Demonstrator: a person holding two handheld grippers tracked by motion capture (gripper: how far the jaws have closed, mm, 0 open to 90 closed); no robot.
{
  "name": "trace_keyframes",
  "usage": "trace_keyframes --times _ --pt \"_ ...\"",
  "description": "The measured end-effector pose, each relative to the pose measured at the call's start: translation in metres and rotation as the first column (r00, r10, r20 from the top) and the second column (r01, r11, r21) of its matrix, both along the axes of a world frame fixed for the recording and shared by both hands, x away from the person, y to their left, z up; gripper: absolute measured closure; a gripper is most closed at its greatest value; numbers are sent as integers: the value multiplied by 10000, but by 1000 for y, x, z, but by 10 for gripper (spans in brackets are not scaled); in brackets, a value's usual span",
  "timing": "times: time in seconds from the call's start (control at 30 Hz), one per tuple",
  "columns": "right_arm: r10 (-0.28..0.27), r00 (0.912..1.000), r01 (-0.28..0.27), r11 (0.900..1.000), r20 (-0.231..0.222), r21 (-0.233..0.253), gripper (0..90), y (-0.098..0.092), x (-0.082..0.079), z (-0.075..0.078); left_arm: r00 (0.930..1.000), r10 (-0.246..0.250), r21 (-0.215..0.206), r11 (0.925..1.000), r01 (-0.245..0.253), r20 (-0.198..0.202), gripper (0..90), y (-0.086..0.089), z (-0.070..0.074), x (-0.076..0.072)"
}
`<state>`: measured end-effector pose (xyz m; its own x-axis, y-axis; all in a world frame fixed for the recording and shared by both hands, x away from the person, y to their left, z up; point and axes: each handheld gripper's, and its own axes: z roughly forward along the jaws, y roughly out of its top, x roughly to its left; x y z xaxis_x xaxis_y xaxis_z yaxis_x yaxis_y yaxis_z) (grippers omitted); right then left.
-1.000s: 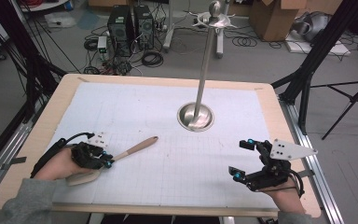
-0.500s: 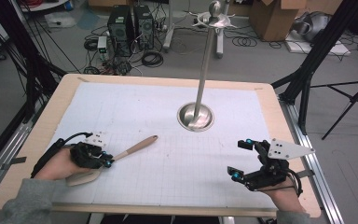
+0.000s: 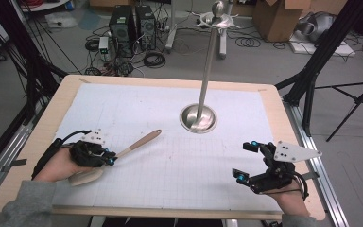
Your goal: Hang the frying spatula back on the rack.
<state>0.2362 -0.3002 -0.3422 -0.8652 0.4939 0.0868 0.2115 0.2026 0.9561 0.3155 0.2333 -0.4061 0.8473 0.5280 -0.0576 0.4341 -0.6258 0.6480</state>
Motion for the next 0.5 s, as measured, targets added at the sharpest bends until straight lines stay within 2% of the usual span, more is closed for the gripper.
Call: trace_keyframes --times 0.2,0.5 --pt "-8 10000 8 10000 0 -8 58 0 1 -1 9997 189 -172 9997 -187 138 767 -1 5 0" --pt "6 9999 -6 10000 -116 -27 58 1 1 -2 9992 176 -395 9991 -162 358 767 -5 11 -3"
